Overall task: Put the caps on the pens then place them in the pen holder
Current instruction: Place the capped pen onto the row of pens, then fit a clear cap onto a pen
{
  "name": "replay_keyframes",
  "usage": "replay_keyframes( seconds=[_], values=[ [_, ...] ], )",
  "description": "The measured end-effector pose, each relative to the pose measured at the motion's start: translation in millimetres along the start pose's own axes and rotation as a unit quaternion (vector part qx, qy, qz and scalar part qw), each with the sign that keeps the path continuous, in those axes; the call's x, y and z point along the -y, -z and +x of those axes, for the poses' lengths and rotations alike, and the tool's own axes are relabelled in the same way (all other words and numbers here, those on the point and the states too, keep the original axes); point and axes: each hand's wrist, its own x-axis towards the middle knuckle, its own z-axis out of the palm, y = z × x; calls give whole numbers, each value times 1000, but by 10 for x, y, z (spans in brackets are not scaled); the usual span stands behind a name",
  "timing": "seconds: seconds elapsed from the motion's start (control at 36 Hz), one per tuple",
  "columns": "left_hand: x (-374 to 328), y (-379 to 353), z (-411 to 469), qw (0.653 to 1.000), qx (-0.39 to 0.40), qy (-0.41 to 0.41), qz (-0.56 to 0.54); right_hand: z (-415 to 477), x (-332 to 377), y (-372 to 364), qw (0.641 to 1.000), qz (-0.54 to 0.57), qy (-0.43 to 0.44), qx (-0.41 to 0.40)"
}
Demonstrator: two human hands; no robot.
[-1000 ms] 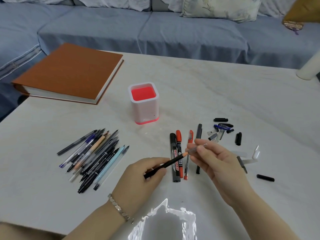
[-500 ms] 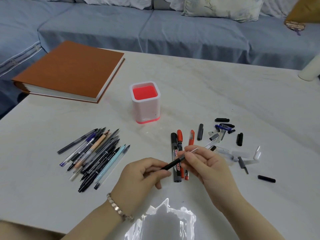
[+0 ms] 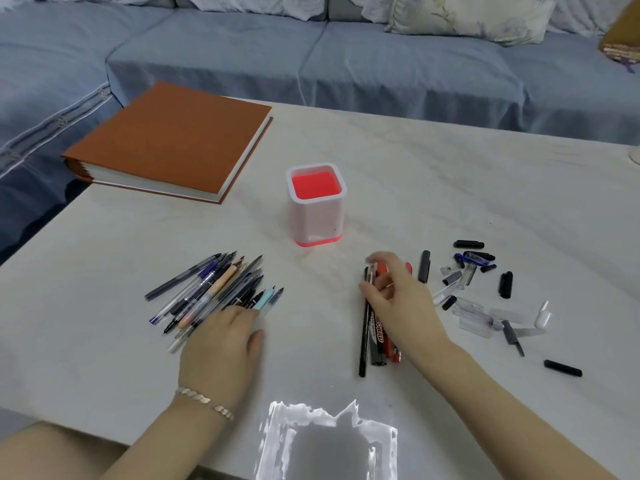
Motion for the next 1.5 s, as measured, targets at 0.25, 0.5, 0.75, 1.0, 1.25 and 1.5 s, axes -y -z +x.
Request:
replay_keyframes(
  seconds=[0.25,0.5,0.75,1.0,1.25,1.5],
  values=[
    [-15,-136,46,1000,15,-2,1,56,-135,-185,963,-259,49,63],
    [-188,-158,180,999,46,6,-11,59,-438,333,974,-226,18,17],
    [-501,-55,213,964,34,33,-260,380,-641,810,949,-311,-54,18],
    [-631,-27,236,924,82,79,-365,564,-561,800,892,-406,-115,161],
    [-780,47,214,882,78,112,-452,274,-488,812,994,-77,-78,-25],
    [-953,155,152,834,108,93,-533,-254,-11,675,881,446,-146,-58]
  ],
)
